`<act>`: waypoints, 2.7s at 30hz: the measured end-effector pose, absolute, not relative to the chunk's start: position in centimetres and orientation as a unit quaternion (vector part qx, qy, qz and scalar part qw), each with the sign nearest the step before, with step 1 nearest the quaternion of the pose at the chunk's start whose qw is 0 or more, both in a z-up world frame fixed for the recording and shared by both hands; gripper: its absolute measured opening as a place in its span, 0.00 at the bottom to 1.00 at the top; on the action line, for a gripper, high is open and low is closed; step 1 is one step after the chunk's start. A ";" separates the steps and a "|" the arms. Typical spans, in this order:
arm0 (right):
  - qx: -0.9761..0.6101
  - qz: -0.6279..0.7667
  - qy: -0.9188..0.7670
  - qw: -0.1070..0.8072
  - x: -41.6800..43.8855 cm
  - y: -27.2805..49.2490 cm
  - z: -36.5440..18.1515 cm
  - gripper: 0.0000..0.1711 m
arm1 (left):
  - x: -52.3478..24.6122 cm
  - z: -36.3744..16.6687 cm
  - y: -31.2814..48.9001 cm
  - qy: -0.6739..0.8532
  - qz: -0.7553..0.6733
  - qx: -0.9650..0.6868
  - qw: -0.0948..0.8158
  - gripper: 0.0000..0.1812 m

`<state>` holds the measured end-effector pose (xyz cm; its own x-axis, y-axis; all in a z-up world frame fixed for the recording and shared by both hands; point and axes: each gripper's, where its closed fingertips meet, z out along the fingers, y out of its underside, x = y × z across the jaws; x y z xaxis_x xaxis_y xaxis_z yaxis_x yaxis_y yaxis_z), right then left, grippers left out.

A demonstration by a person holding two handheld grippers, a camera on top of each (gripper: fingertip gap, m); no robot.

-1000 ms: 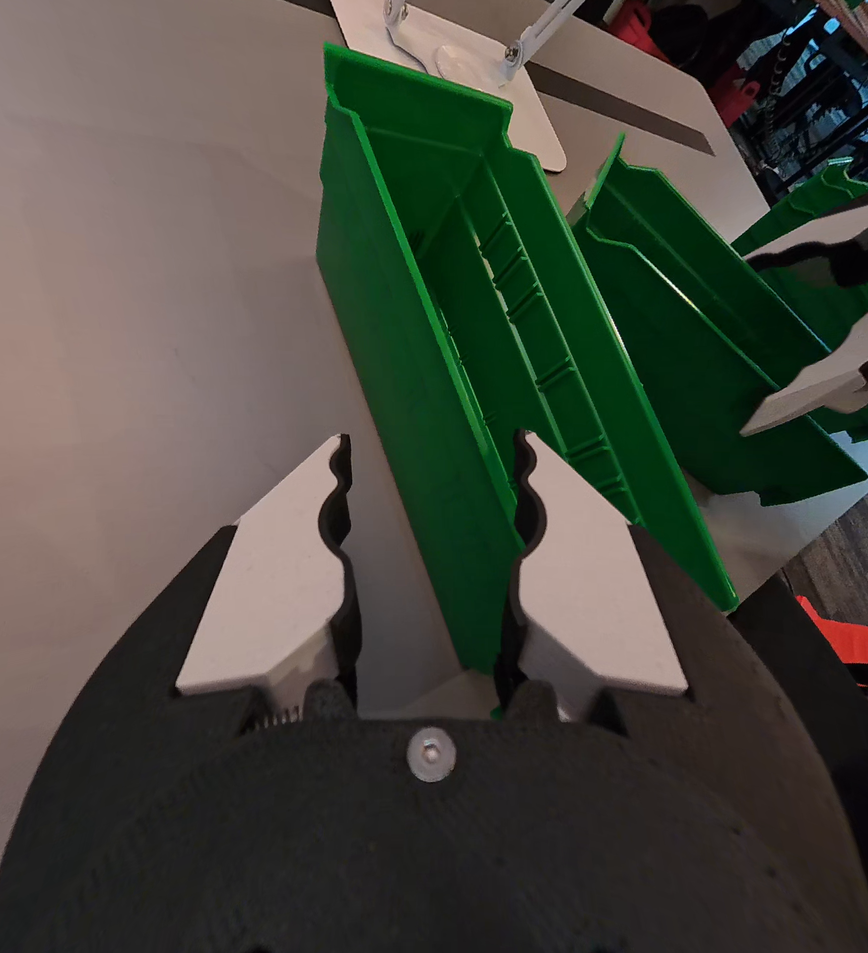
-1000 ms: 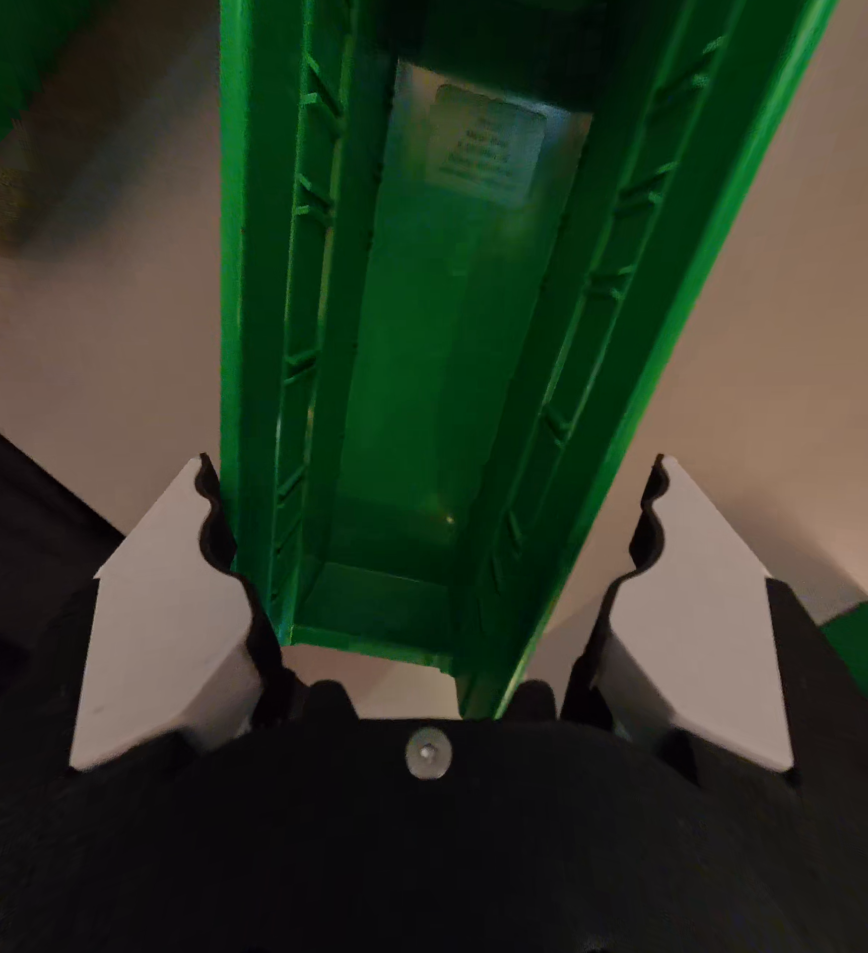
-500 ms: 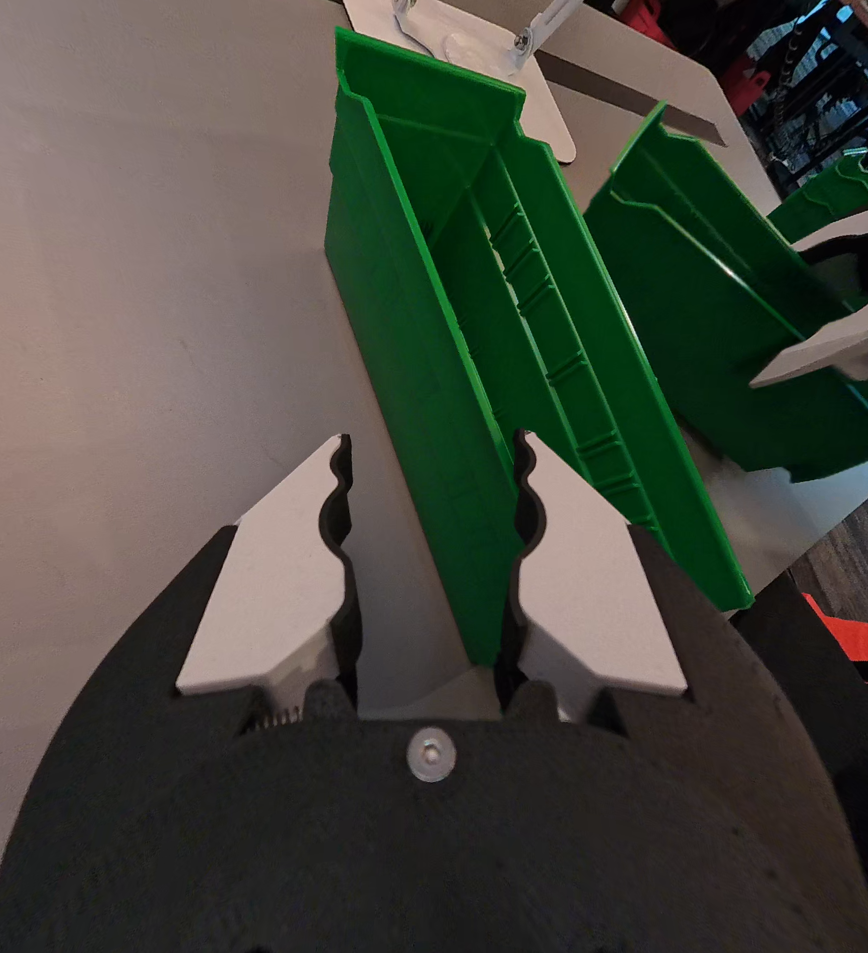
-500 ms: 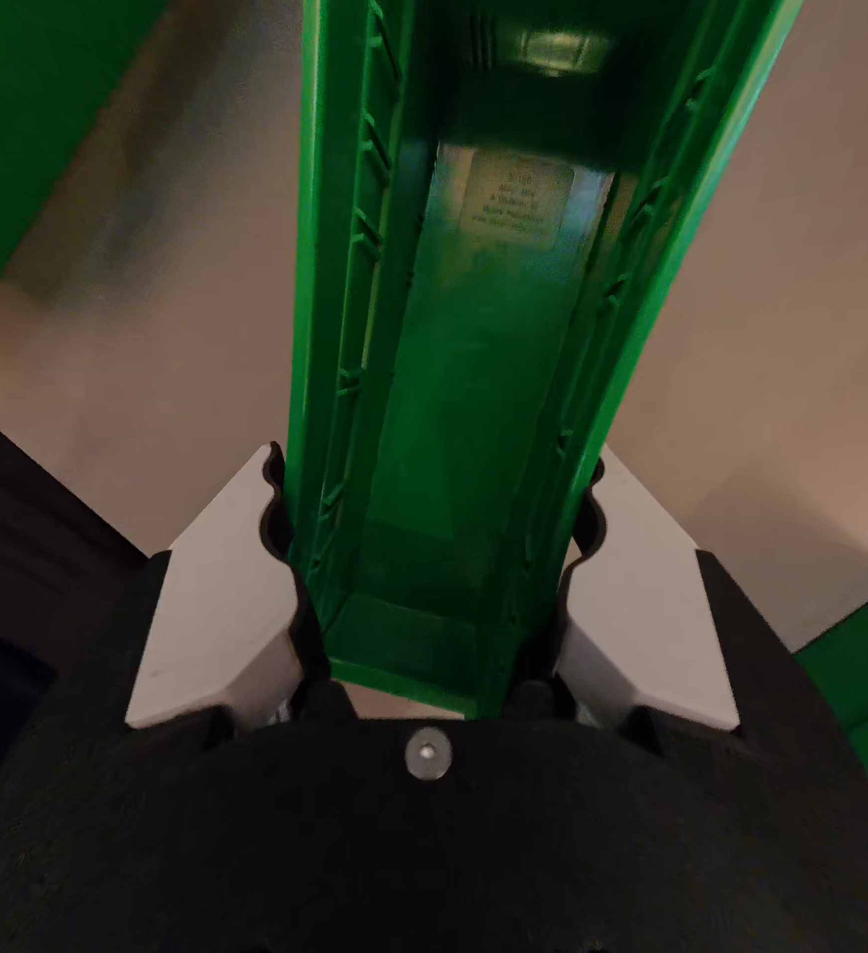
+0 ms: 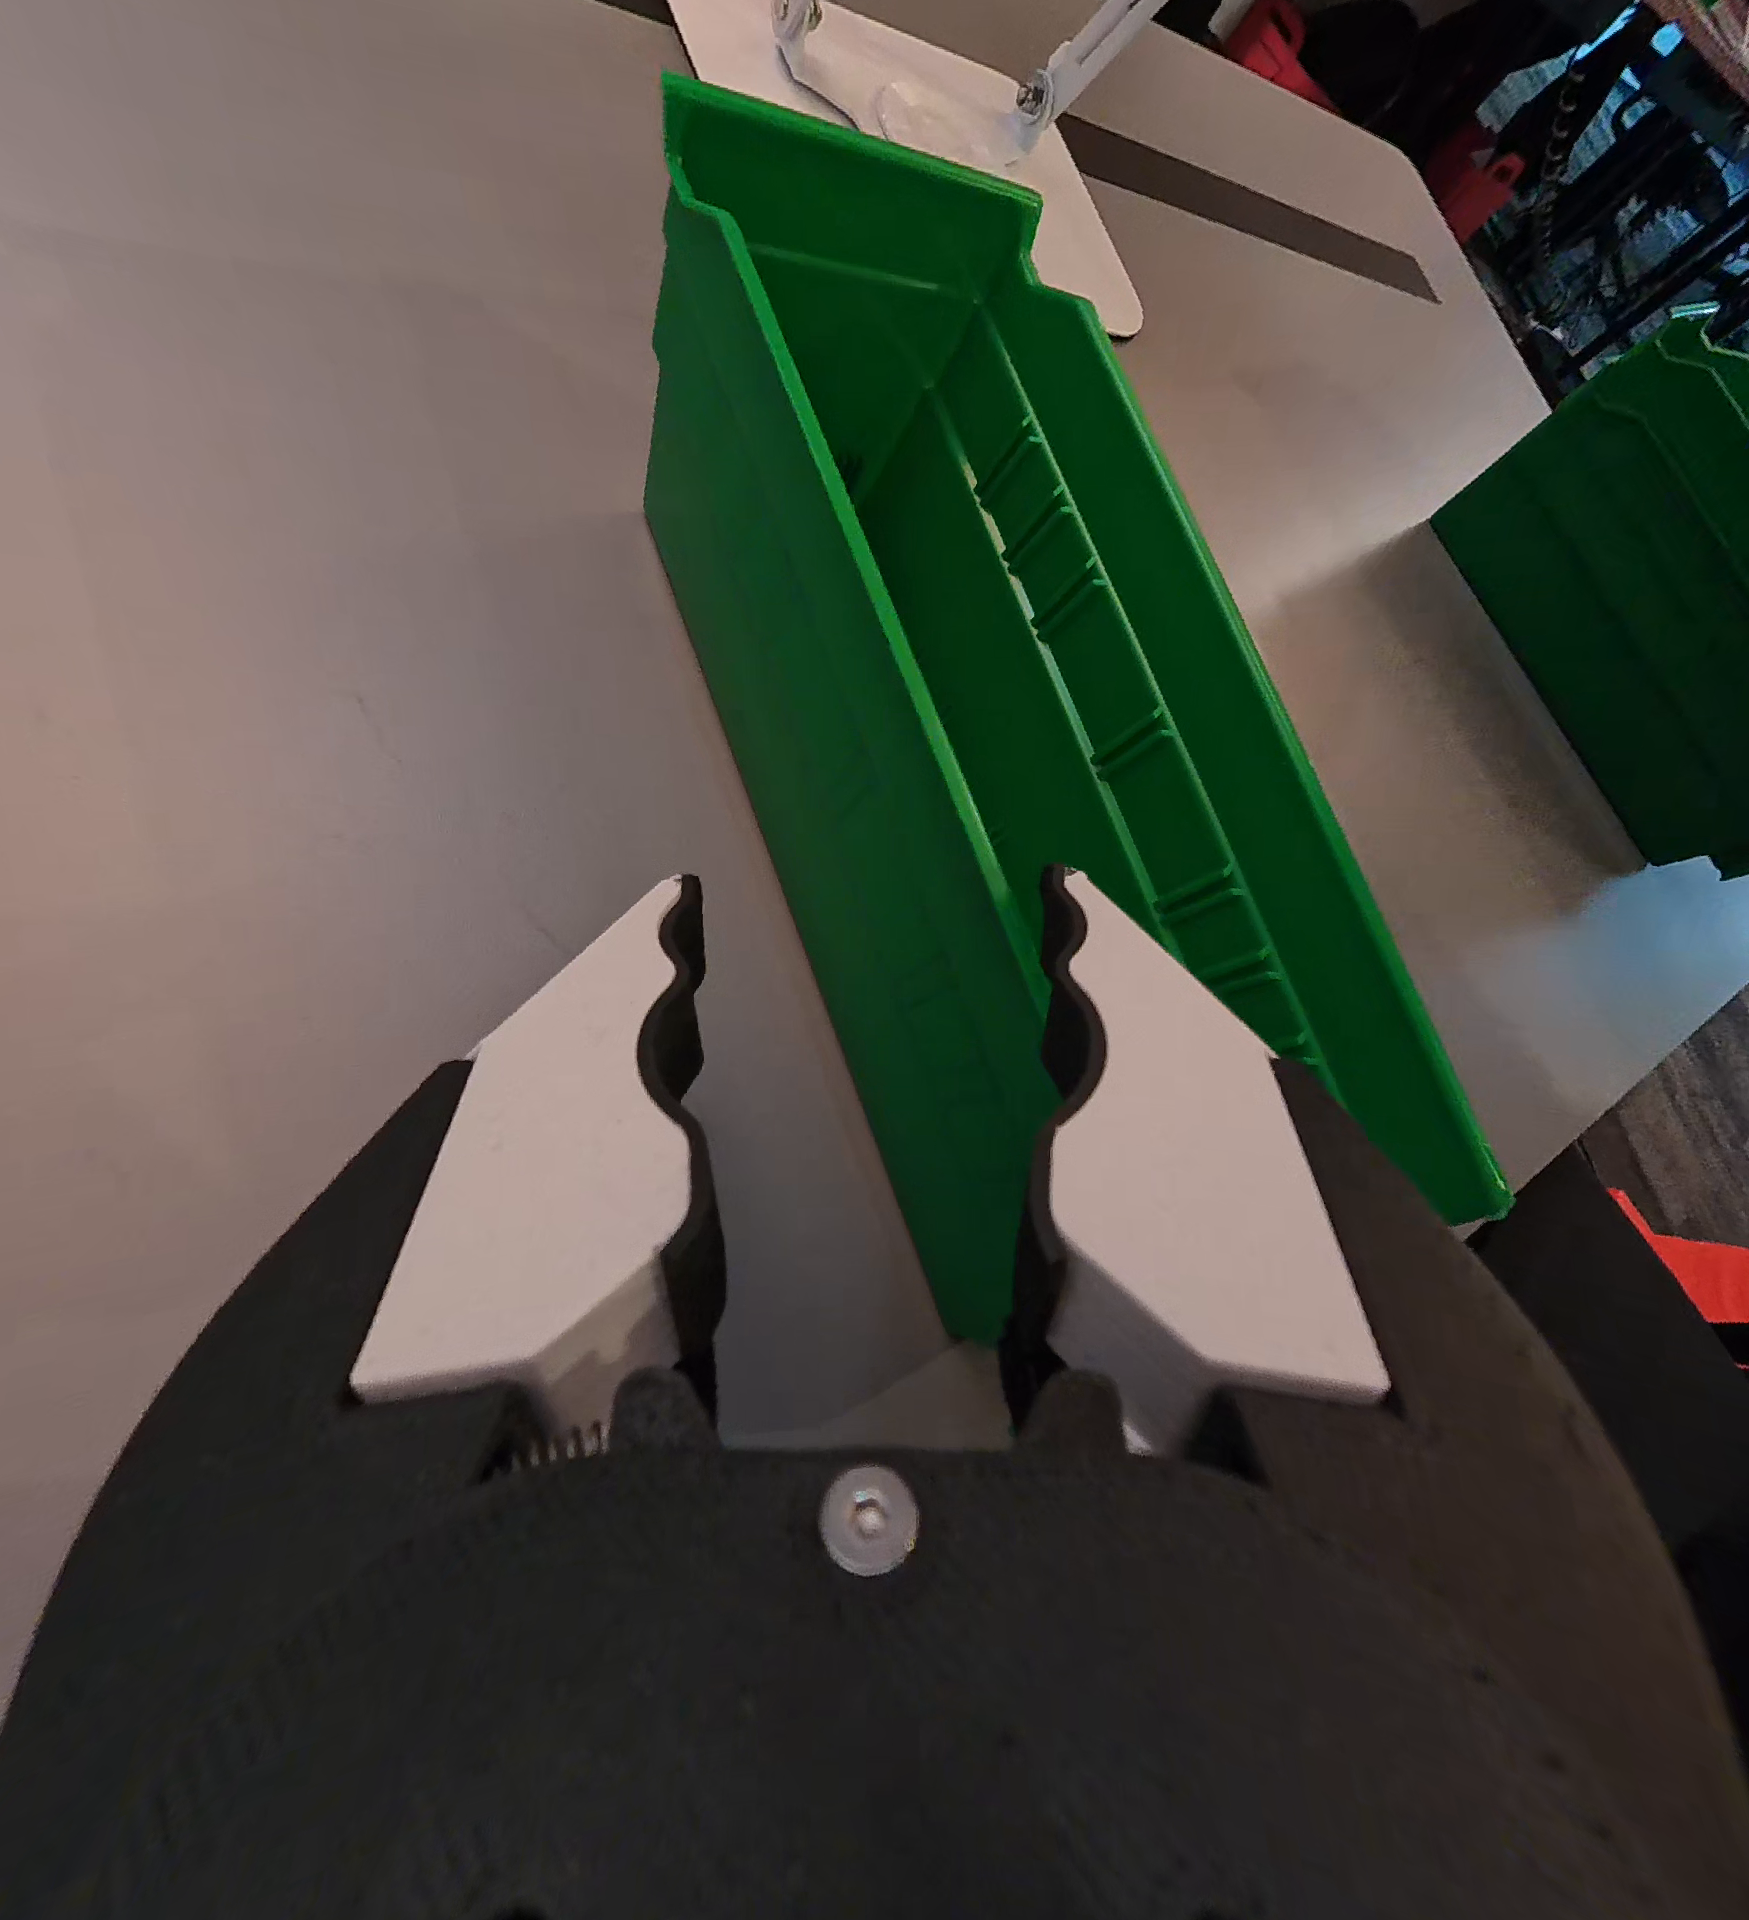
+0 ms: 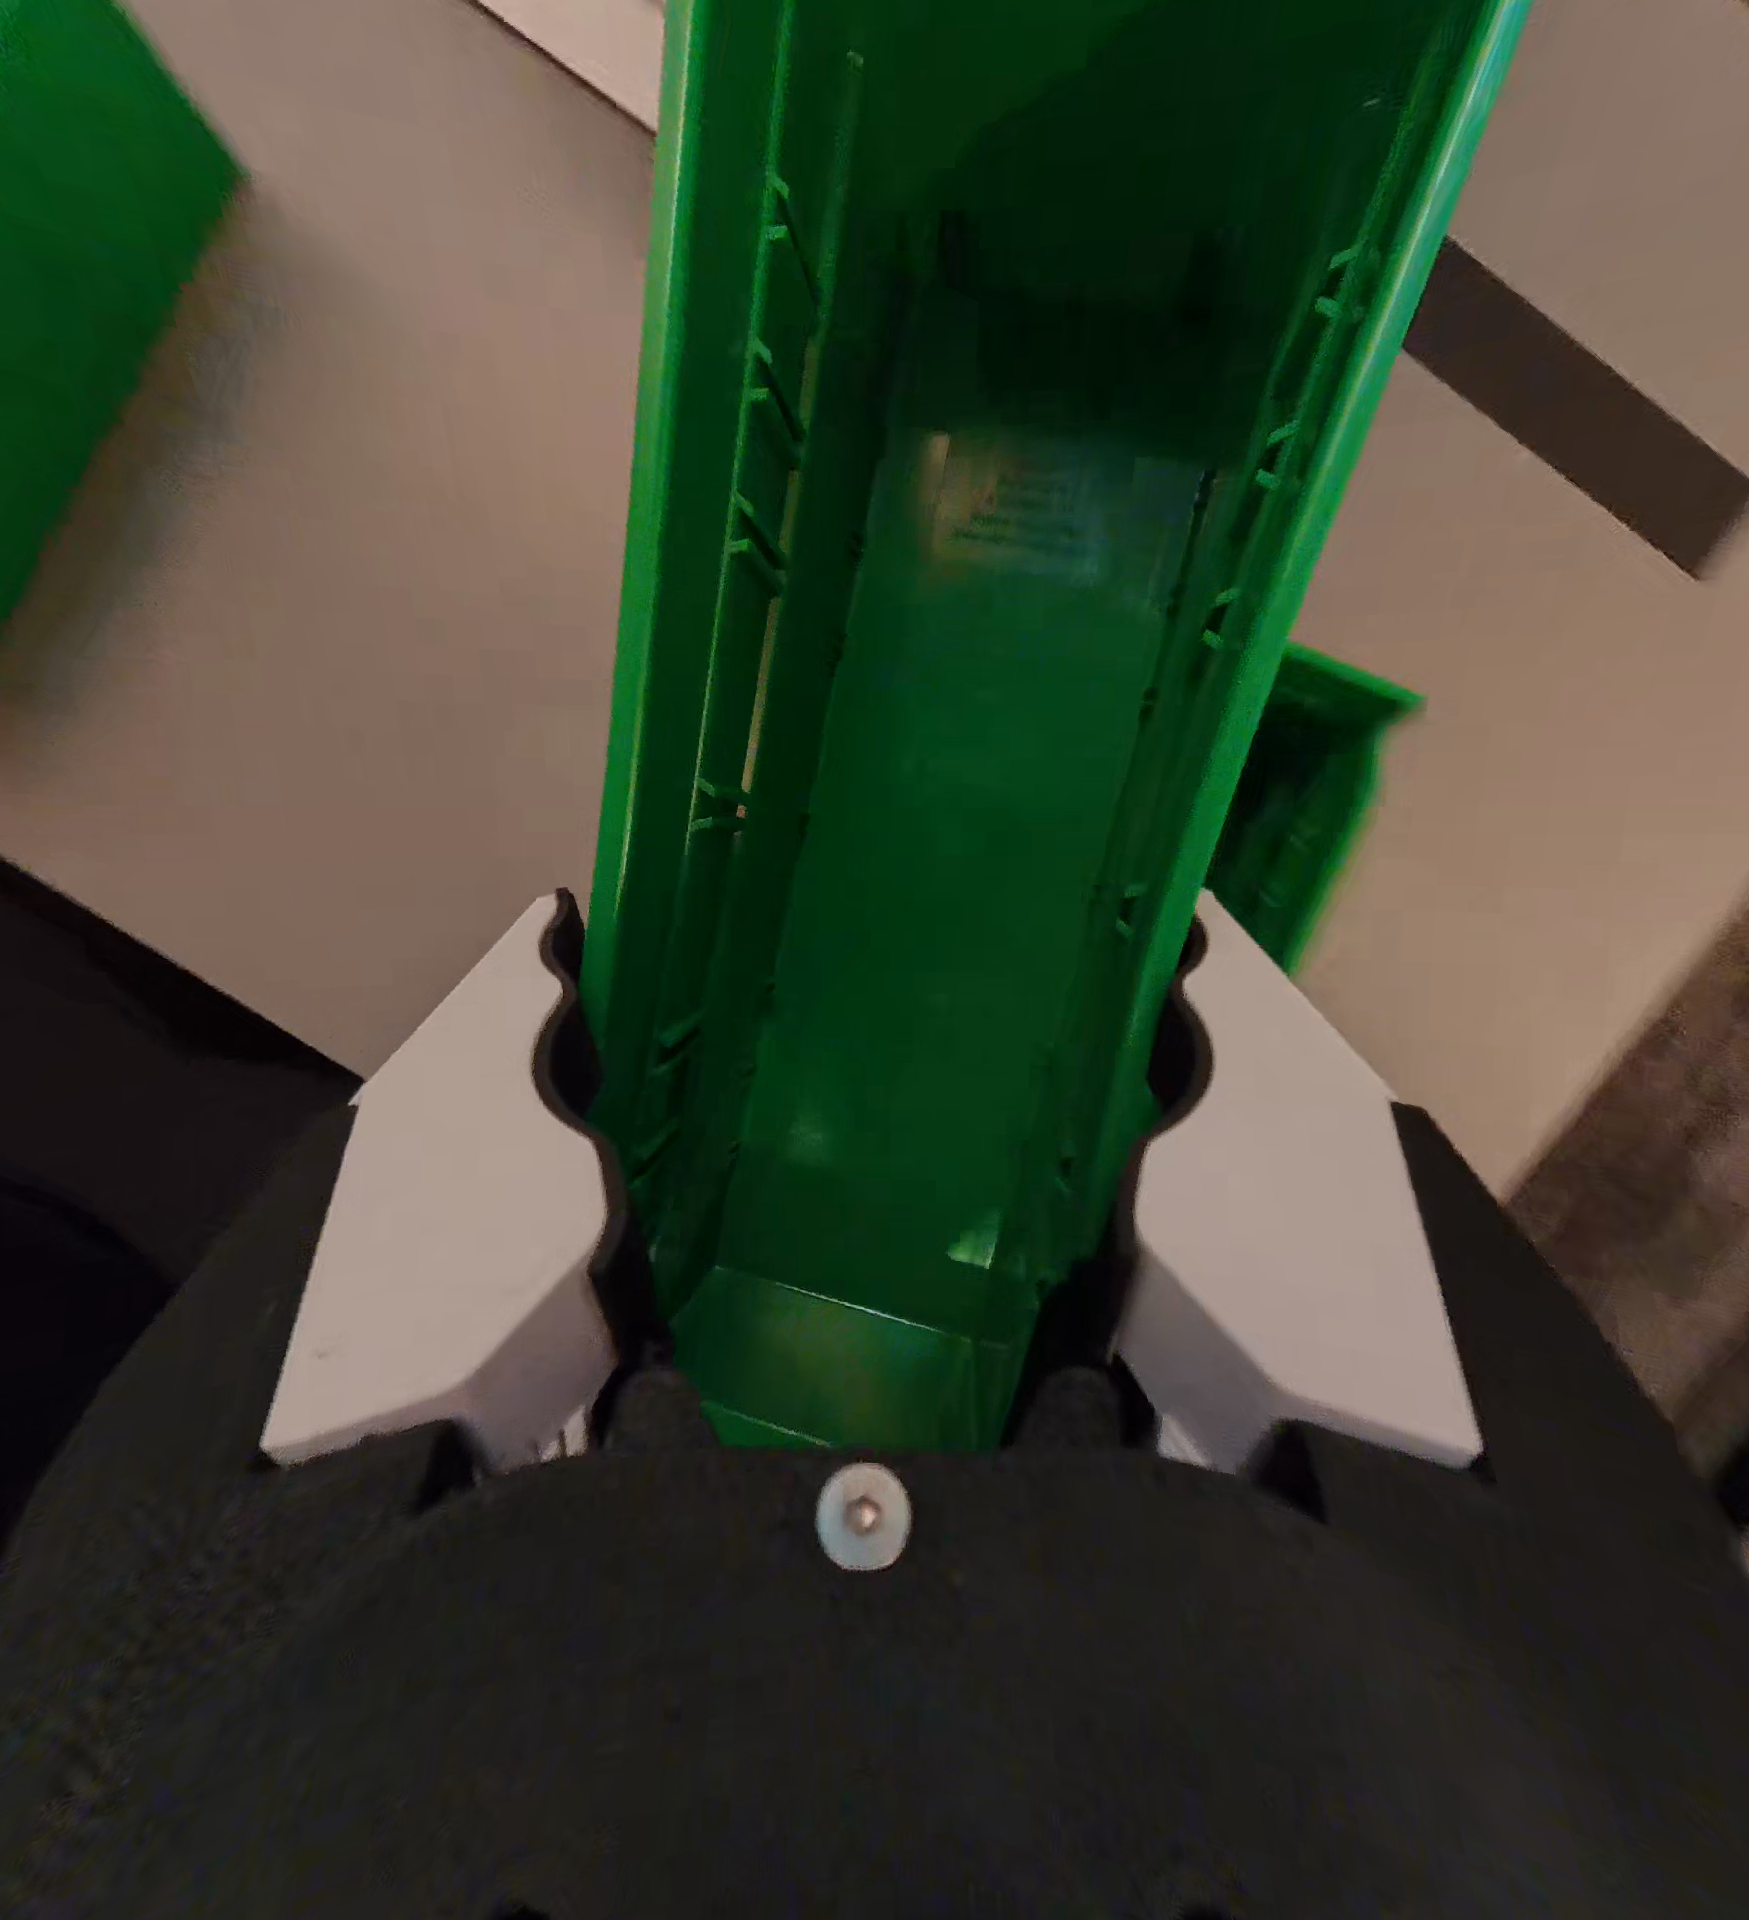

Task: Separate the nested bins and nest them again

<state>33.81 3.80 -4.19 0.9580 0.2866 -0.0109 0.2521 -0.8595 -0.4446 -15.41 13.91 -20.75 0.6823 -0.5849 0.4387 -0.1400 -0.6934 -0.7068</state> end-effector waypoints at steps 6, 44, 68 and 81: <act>-0.979 -0.004 -0.071 0.190 42.3 -0.2 -6.1 0.64 | -15.0 -21.0 13.7 0.215 -0.342 -0.856 0.324 0.35; -0.943 0.088 -0.159 0.278 28.0 2.5 -7.4 0.84 | -8.9 -20.3 9.9 0.242 -0.456 -0.817 0.256 0.36; -0.925 0.086 -0.361 0.083 0.3 9.2 -24.4 0.90 | -7.8 -18.2 9.5 0.188 -0.544 -0.780 0.243 0.33; -0.920 0.101 -0.375 0.061 1.9 8.0 -23.8 0.71 | -8.1 -18.5 9.7 0.191 -0.530 -0.788 0.248 0.33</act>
